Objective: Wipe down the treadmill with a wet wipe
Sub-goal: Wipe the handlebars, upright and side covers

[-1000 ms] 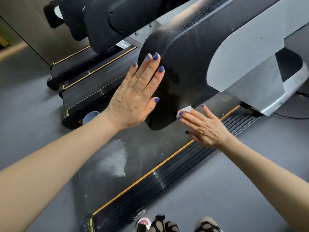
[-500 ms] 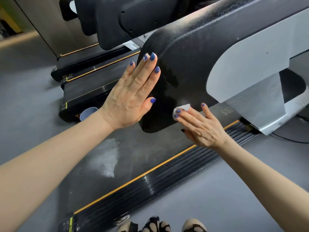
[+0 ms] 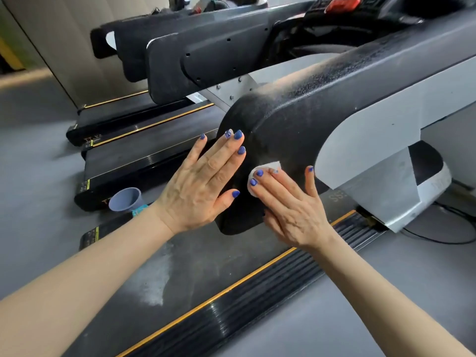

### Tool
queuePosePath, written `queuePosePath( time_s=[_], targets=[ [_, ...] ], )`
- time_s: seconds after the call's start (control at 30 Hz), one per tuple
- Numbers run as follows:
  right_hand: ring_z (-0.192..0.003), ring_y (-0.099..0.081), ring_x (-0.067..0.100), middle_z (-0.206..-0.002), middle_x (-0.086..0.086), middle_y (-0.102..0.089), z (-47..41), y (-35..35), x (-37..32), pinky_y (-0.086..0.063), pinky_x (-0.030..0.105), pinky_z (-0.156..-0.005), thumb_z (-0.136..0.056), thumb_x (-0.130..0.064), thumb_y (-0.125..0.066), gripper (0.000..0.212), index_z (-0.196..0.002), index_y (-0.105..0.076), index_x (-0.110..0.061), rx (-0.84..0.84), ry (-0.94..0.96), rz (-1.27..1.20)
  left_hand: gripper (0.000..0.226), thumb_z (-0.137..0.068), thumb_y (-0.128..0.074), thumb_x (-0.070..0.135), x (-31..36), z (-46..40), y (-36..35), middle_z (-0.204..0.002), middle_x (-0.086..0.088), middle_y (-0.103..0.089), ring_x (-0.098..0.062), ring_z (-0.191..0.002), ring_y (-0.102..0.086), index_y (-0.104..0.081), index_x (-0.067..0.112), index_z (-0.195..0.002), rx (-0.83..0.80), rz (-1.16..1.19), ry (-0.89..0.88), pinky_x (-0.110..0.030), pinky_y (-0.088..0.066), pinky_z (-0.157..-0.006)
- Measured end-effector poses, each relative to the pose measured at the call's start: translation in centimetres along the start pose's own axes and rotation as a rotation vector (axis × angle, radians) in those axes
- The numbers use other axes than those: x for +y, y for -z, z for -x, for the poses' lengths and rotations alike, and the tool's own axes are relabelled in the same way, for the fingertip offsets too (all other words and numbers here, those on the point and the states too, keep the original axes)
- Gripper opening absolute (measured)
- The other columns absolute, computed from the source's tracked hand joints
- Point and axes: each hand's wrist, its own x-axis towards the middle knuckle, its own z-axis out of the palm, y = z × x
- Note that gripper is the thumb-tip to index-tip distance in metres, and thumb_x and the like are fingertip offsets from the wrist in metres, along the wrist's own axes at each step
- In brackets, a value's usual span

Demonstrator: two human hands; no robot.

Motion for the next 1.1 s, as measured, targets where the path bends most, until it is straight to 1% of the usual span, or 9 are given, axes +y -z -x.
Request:
queuePosePath(
  time_s=[0.1, 0.2, 0.33, 0.47, 0.6, 0.73, 0.83, 1.03, 1.1],
  targets=[
    [-0.155, -0.014, 0.020, -0.163, 0.004, -0.023, -4.0, 1.8, 1.5, 0.013, 0.053, -0.120, -0.104, -0.032, -0.034, 0.056, -0.156, -0.028, -0.015, 0.137, -0.183, -0.056, 0.073, -0.106, -0.042, 0.029, -0.2, -0.9, 0.4, -0.169, -0.010, 0.001, -0.025, -0.156, -0.006, 0.003, 0.010, -0.161, 0.006, 0.007, 0.020, -0.050, -0.010, -0.125],
    [-0.153, -0.018, 0.024, -0.157, 0.013, -0.032, -6.3, 2.8, 1.4, 0.005, 0.060, -0.118, -0.102, -0.030, -0.037, 0.053, -0.150, -0.034, -0.009, 0.213, -0.310, -0.158, 0.068, -0.102, -0.050, 0.027, -0.4, -1.9, 0.8, -0.161, -0.022, -0.019, -0.027, -0.155, -0.012, -0.016, 0.001, -0.155, 0.004, 0.016, 0.042, -0.051, -0.013, -0.125],
    [-0.148, -0.032, 0.036, -0.152, 0.023, -0.041, -5.5, 2.9, -0.3, -0.011, 0.063, -0.120, -0.103, -0.022, -0.040, 0.038, -0.136, -0.046, -0.004, 0.236, -0.251, -0.254, 0.064, -0.103, -0.049, 0.028, -0.7, -2.1, 1.2, -0.161, -0.020, -0.023, -0.029, -0.154, -0.017, -0.020, 0.000, -0.153, -0.004, 0.041, 0.031, -0.052, -0.013, -0.125],
    [-0.138, -0.040, 0.043, -0.144, 0.026, -0.036, -6.5, 2.3, -0.7, -0.023, 0.055, -0.122, -0.104, -0.002, -0.039, 0.017, -0.115, -0.051, -0.003, 0.376, -0.265, -0.338, 0.062, -0.104, -0.045, 0.028, -0.6, -3.0, 1.3, -0.161, -0.020, -0.022, -0.035, -0.152, -0.023, -0.020, -0.001, -0.153, 0.020, 0.075, 0.040, -0.051, -0.014, -0.125],
    [-0.145, -0.036, 0.037, -0.150, 0.024, -0.042, -6.7, 1.7, -1.5, -0.019, 0.058, -0.121, -0.101, 0.001, -0.043, 0.034, -0.135, -0.047, 0.000, 0.384, -0.310, -0.257, 0.064, -0.102, -0.049, 0.025, -0.8, -3.9, 1.5, -0.161, -0.020, -0.020, -0.036, -0.152, -0.024, -0.020, -0.001, -0.153, 0.018, 0.104, 0.024, -0.053, -0.015, -0.125],
    [-0.155, -0.014, 0.024, -0.163, 0.004, -0.022, -5.9, 1.2, -1.1, -0.004, 0.059, -0.120, -0.108, -0.034, -0.031, 0.053, -0.155, -0.027, -0.008, 0.219, -0.292, -0.120, 0.060, -0.107, -0.041, 0.032, -1.4, -3.9, 1.8, -0.161, -0.019, -0.021, -0.032, -0.153, -0.023, -0.020, 0.001, -0.154, -0.003, 0.108, -0.009, -0.053, -0.018, -0.124],
    [-0.155, -0.013, 0.019, -0.165, -0.001, -0.015, -5.7, 1.7, 0.4, 0.004, 0.056, -0.121, -0.108, -0.036, -0.028, 0.054, -0.158, -0.025, -0.018, 0.150, -0.247, -0.050, 0.057, -0.108, -0.039, 0.031, -1.9, -4.1, 2.3, -0.161, -0.019, -0.027, -0.030, -0.152, -0.027, -0.024, 0.001, -0.153, -0.004, 0.108, -0.034, -0.054, -0.021, -0.123],
    [-0.153, -0.006, 0.017, -0.165, 0.005, -0.012, -9.2, 3.2, 1.3, 0.010, 0.047, -0.122, -0.106, -0.042, -0.025, 0.066, -0.155, -0.021, 0.002, 0.276, -0.638, -0.150, 0.056, -0.108, -0.037, 0.032, -2.3, -5.8, 2.9, -0.162, -0.017, -0.027, -0.029, -0.152, -0.026, -0.026, 0.002, -0.154, -0.046, 0.134, -0.052, -0.052, -0.022, -0.123],
    [-0.154, -0.002, 0.021, -0.166, 0.015, -0.008, -9.3, 3.1, 0.6, 0.009, 0.049, -0.123, -0.106, -0.044, -0.025, 0.069, -0.157, -0.015, 0.001, 0.257, -0.660, -0.179, 0.057, -0.108, -0.037, 0.033, -2.5, -6.4, 3.0, -0.162, -0.018, -0.027, -0.030, -0.153, -0.025, -0.026, 0.000, -0.154, -0.079, 0.151, -0.064, -0.053, -0.023, -0.123]
  ],
)
